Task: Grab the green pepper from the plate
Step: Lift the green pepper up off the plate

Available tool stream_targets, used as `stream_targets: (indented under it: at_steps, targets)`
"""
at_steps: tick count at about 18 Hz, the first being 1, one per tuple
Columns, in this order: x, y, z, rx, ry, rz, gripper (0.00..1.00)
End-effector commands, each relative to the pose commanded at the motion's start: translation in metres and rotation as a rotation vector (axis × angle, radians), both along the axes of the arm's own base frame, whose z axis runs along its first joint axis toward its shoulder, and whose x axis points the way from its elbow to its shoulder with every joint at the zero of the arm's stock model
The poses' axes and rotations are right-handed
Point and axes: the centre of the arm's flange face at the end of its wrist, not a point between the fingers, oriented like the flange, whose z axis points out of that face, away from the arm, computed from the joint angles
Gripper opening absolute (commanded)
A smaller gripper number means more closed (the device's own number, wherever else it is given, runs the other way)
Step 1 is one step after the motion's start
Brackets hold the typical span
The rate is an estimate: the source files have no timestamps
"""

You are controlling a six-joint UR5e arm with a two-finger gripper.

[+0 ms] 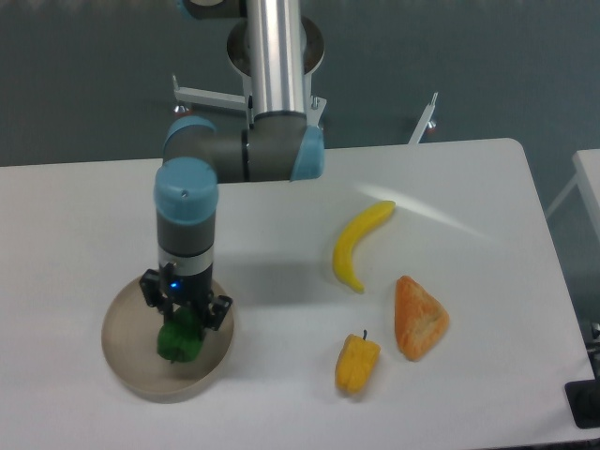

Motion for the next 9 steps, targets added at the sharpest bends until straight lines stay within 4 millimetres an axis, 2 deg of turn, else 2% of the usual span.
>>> stream_targets:
  at_steps: [3,4,9]
  targets:
    - [-0.053,-0.019,0.026,-0.022,0.028,-0.054,0.43]
    - [-0.068,-0.025,0.028,-0.026,0.038,-0.072,0.43]
    - [-0.116,-0.039,0.034,-0.018,0.083,-0.134,0.43]
